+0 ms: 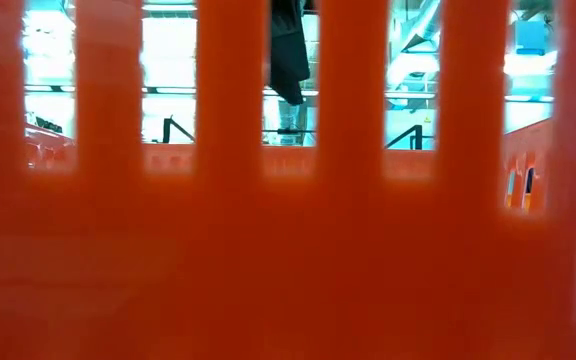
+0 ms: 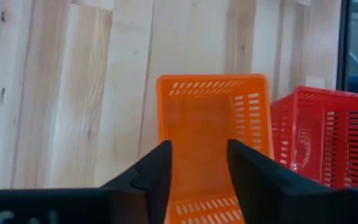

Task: Stack baskets on shelf by color
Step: Put the middle orange bin on the shelf

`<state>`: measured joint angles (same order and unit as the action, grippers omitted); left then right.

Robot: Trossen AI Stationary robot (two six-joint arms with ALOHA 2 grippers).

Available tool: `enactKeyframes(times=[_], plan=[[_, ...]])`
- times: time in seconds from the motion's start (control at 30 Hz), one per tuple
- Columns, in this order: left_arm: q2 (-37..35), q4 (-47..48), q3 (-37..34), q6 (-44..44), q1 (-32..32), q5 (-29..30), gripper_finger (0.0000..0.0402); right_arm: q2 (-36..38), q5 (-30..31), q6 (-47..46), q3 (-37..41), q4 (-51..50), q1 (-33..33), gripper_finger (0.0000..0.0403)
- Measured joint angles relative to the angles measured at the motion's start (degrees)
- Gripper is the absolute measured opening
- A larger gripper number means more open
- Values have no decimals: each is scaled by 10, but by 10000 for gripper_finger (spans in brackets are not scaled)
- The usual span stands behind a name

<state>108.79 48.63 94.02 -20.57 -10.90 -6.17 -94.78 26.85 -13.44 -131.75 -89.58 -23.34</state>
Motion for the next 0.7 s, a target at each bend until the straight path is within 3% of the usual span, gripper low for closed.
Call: enactKeyframes(times=[0.2,0.47,0.7], plan=[[1,38,-6,-10,0,8,174,0,0,0,0,0,-11,3],[1,48,-6,-14,-3,10,174,0,1,-2,0,5,-10,3],[48,50,-6,0,-4,20,170,0,0,-2,0,15,-10,3]])
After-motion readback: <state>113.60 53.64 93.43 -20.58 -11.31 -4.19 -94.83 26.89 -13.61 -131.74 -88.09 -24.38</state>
